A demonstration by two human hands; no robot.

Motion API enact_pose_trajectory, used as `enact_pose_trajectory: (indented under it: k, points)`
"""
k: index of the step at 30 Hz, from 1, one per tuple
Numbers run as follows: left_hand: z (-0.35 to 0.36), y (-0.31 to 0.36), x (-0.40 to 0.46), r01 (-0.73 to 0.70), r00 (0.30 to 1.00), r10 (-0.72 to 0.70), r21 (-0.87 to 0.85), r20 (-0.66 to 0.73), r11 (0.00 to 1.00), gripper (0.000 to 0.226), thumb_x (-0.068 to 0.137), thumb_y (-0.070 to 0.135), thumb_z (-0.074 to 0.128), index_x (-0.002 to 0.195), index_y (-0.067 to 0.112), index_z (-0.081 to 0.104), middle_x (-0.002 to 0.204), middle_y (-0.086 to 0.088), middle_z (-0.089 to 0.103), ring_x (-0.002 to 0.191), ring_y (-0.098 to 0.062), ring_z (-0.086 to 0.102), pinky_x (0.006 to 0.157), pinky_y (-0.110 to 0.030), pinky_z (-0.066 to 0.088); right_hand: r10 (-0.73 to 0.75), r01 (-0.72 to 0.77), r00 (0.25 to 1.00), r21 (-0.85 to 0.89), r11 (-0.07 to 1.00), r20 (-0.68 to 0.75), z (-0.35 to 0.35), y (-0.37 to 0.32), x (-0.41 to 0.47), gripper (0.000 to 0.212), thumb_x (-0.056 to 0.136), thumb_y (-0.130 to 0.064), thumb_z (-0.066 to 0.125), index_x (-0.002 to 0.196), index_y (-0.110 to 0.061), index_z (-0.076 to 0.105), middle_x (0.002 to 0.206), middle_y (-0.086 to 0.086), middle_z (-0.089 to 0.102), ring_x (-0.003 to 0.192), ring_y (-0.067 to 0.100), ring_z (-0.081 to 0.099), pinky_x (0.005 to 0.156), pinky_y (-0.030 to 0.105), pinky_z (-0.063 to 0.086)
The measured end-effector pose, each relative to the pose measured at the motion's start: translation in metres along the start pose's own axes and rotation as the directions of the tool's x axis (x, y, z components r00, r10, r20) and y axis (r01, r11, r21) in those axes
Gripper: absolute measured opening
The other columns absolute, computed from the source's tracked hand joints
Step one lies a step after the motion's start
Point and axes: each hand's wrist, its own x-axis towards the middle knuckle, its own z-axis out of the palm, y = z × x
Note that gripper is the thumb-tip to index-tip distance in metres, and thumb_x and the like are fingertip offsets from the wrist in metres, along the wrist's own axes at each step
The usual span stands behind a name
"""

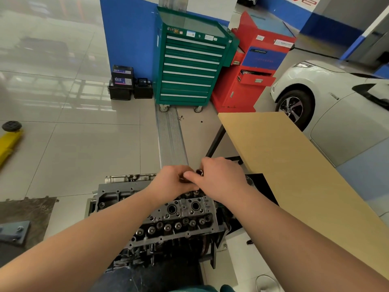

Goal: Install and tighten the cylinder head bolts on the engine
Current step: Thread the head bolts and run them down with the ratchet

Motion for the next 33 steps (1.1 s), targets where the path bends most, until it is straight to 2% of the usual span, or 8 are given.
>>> enact_pose_trajectory:
  k: [5,9,13,16,20,25,27,33]
  points:
    - [0.002,-0.004,-0.001,-0.002,0.998,0.003,-0.016,0.061,1.0,0.026,0.095,0.015,0.074,0.086,0.038,0.067,0.076,0.023,0.069,0.071,0.003,0.063,0.071,-0.016,0.049,-0.139,0.128,0.989,0.192,0.973,0.042,-0.001,0.004,-0.006,0.021,0.097,-0.038,0.062,0.116,-0.031,0.056,0.105,-0.007,0.06,0.096,0.022,0.062,0.069,0.034,0.046]
    - [0.005,-0.001,-0.003,0.015,0.999,-0.014,-0.04,0.032,0.999,0.03,0.086,0.024,0.085,0.091,0.048,0.067,0.091,0.019,0.074,0.09,-0.003,0.071,0.086,-0.026,0.058,0.008,-0.008,1.0,0.069,0.998,0.0,0.001,0.001,-0.002,0.041,0.094,-0.067,0.051,0.105,-0.028,0.057,0.081,-0.007,0.052,0.078,0.02,0.057,0.052,0.029,0.033]
    - [0.009,-0.005,-0.001,-0.03,0.998,0.029,-0.027,-0.055,0.999,0.043,0.085,0.009,0.083,0.08,0.049,0.067,0.086,0.016,0.07,0.084,-0.004,0.068,0.077,-0.014,0.049,-0.141,0.129,0.989,0.209,0.969,0.042,0.0,0.002,-0.006,0.039,0.092,-0.049,0.064,0.126,-0.036,0.051,0.12,-0.01,0.062,0.103,0.019,0.063,0.068,0.033,0.042]
    - [0.007,-0.008,0.0,-0.061,0.998,0.06,-0.043,-0.019,0.997,0.027,0.087,0.008,0.083,0.088,0.034,0.076,0.101,0.003,0.066,0.095,-0.012,0.067,0.091,-0.023,0.053,-0.091,0.084,0.995,0.173,0.981,0.03,0.002,0.004,-0.007,0.022,0.095,-0.044,0.063,0.112,-0.031,0.056,0.097,-0.008,0.061,0.088,0.02,0.061,0.063,0.032,0.041]
    - [0.006,-0.002,-0.005,-0.034,0.999,0.034,-0.051,0.005,0.998,0.04,0.084,0.024,0.088,0.12,0.032,0.072,0.102,0.016,0.075,0.099,-0.004,0.071,0.091,-0.02,0.056,0.032,-0.031,0.999,-0.007,0.999,0.033,0.004,0.002,-0.001,0.055,0.087,-0.08,0.041,0.083,-0.027,0.051,0.073,-0.009,0.054,0.068,0.016,0.055,0.05,0.029,0.031]
    - [0.001,0.0,-0.004,0.033,0.999,-0.033,0.0,-0.039,0.999,0.018,0.091,0.014,0.078,0.1,0.027,0.067,0.075,0.018,0.068,0.069,-0.002,0.063,0.073,-0.024,0.054,-0.152,0.132,0.986,0.249,0.96,0.063,0.004,0.005,-0.007,0.037,0.094,-0.046,0.063,0.127,-0.036,0.05,0.125,-0.011,0.058,0.107,0.018,0.061,0.078,0.039,0.055]
    - [-0.002,0.001,-0.005,0.027,0.999,-0.026,-0.039,0.024,0.999,0.02,0.095,0.016,0.076,0.093,0.034,0.066,0.074,0.017,0.067,0.069,-0.001,0.061,0.072,-0.018,0.05,-0.138,0.123,0.99,0.258,0.958,0.04,0.005,0.006,-0.006,0.024,0.097,-0.034,0.062,0.12,-0.034,0.055,0.117,-0.009,0.061,0.102,0.019,0.061,0.078,0.039,0.054]
    - [-0.001,0.007,-0.008,0.05,0.994,-0.053,-0.033,-0.094,0.998,0.017,0.085,0.017,0.084,0.1,0.021,0.077,0.088,0.011,0.075,0.084,-0.006,0.07,0.08,-0.029,0.058,0.003,0.002,1.0,0.396,0.918,-0.011,0.02,0.009,-0.003,0.035,0.085,-0.066,0.066,0.103,-0.037,0.059,0.091,-0.02,0.058,0.08,-0.001,0.055,0.063,0.027,0.046]
